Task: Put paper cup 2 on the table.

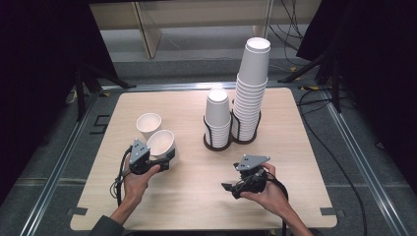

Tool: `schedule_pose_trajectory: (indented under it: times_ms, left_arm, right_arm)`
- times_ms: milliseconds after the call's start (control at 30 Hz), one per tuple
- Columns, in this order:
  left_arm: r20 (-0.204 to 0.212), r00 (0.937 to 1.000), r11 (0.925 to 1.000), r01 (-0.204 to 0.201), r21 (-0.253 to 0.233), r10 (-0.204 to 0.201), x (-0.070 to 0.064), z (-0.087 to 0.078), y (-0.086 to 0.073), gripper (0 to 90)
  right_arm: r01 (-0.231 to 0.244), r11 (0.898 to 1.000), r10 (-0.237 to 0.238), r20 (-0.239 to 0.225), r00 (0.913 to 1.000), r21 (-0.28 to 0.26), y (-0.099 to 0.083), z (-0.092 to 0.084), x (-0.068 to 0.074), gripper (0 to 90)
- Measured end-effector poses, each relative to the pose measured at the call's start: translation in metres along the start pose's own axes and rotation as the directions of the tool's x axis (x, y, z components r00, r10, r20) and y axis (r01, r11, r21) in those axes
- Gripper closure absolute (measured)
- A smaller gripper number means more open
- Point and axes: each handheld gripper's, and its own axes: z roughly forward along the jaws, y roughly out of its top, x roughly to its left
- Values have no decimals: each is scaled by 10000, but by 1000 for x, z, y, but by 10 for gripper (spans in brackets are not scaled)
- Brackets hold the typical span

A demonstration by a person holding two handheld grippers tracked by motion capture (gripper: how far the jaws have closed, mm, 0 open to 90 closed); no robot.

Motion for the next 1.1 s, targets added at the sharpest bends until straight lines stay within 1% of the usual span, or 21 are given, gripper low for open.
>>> schedule_pose_trajectory:
  times_ms: [33,67,100,167,233,267,300,500,533,600,633,667,933,1033,1100]
  left_arm:
    - [-4,10000,9999,-86,80,86,0,1,0,165]
    - [21,10000,10000,-6,-74,6,0,4,0,166]
    - [-3,10000,9999,-84,79,84,0,4,1,165]
    - [2,9999,9999,-104,57,104,0,6,1,165]
    - [3,9998,9997,-209,112,209,-1,11,1,165]
    - [-1,9998,9998,-192,89,192,-1,14,1,165]
    - [-64,9997,9995,-237,184,238,-1,15,2,166]
    - [-119,9997,9995,-230,223,233,1,24,2,165]
    - [-241,9993,9991,-293,297,300,1,27,2,165]
    - [-253,9990,9990,-358,260,364,1,31,1,165]
    - [-284,9990,9990,-346,300,354,1,33,1,165]
    - [-306,9989,9986,-343,390,355,1,35,1,165]
    - [-428,9988,9991,-234,349,249,0,47,4,164]
    - [-472,9986,9988,-233,435,253,-4,55,6,164]
    - [-517,9983,9986,-229,470,253,-5,57,7,164]
  right_arm:
    - [-21,10000,21,-59,10000,30,0,0,0,191]
    - [-17,10000,18,-62,10000,30,0,0,0,191]
    - [-29,10000,29,-54,10000,24,0,0,0,191]
    - [-18,10000,18,-52,10000,17,0,0,-1,191]
    - [-62,10000,62,-35,10000,55,-1,1,-1,191]
    - [4,10000,-4,16,10000,62,-1,1,-1,191]
    - [-73,9999,73,-37,10000,82,-1,1,-1,191]
    - [-69,9999,70,-71,10000,87,-1,1,0,191]
    - [-80,10000,81,-56,10000,54,-1,1,-1,191]
    - [12,10000,-12,-14,10000,34,-1,1,-1,191]
    - [-96,9999,97,-71,9999,65,-1,1,-1,191]
    - [-93,9999,94,-80,9999,73,-1,1,-1,191]
    - [-88,9999,89,-105,9999,77,-1,1,-1,192]
    - [-79,9999,79,-98,9999,68,-1,1,-1,192]
    - [-83,9999,84,-110,9999,68,-1,1,-1,192]
